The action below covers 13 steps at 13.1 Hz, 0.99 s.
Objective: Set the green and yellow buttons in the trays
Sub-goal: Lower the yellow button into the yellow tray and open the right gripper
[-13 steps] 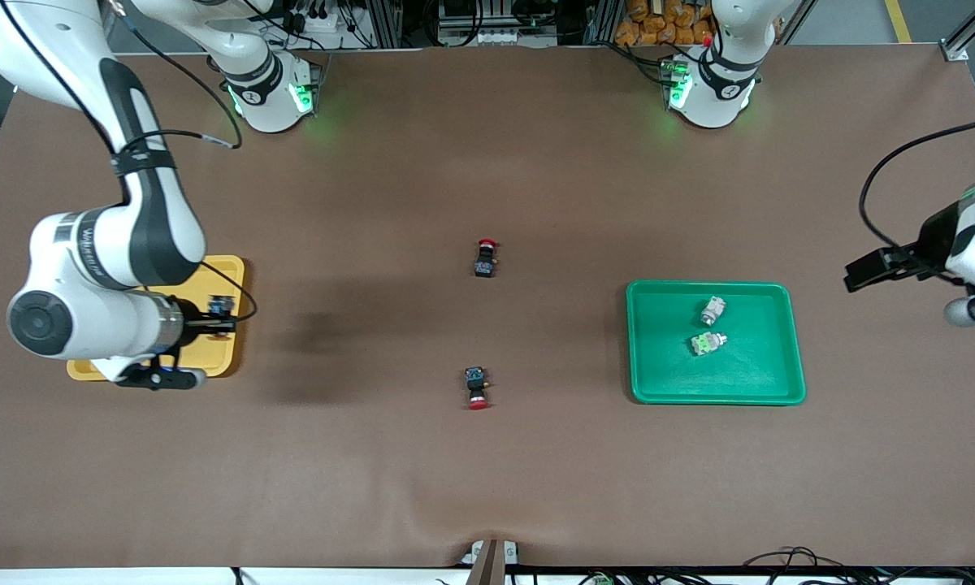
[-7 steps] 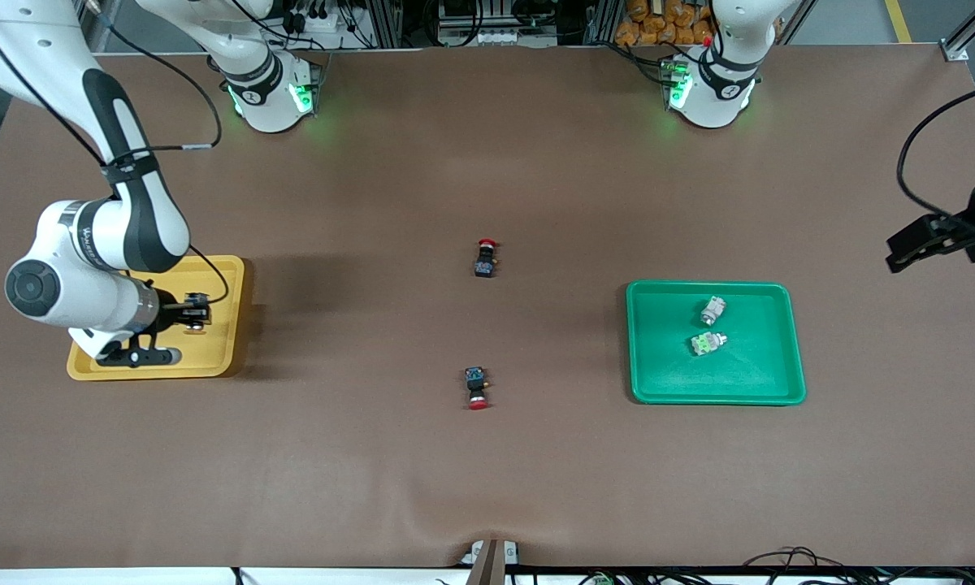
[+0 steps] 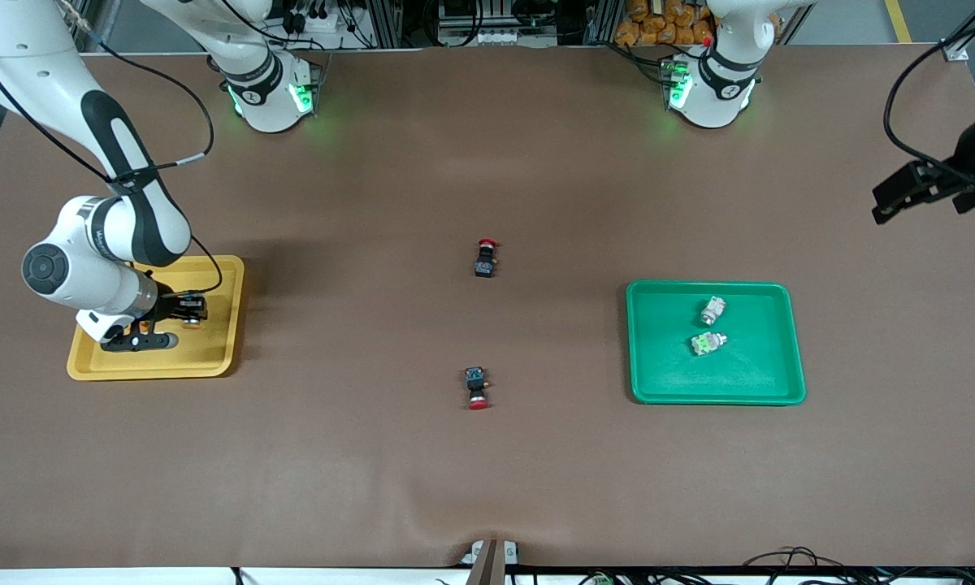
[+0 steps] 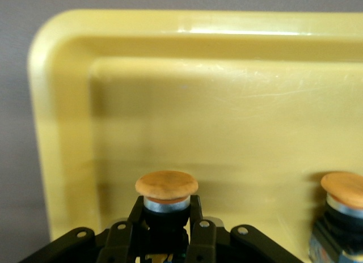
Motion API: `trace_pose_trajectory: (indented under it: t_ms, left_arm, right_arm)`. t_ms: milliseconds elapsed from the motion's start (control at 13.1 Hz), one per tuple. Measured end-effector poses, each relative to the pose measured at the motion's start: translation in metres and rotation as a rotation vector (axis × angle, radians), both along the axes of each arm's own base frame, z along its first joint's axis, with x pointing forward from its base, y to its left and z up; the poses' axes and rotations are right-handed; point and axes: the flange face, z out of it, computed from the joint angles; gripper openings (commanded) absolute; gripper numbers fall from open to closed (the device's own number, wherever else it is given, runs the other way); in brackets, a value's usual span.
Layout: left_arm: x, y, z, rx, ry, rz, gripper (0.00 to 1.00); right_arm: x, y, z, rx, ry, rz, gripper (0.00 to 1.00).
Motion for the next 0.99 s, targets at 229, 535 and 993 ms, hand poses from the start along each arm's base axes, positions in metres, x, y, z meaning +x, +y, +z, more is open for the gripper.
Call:
trace_pose_trajectory:
  t_ms: [229, 535, 993]
  left_arm:
    - [-0.021, 0.001, 0.003, 0.005, 0.006, 0.008, 1.0]
    - [-0.043, -0.002, 0.001, -0.018, 0.024, 0.004, 1.0]
    - [-0.054, -0.021, 0.006, -0.024, 0.026, -0.034, 1.0]
  right_arm:
    - [-0.006, -0.016, -0.015, 0.007, 0.013, -0.004, 0.44]
    - [-0.005, -0.013, -0.014, 0.011, 0.014, 0.002, 1.0]
    - [0.045, -0.002, 0.051, 0.03, 0.093, 0.036, 1.0]
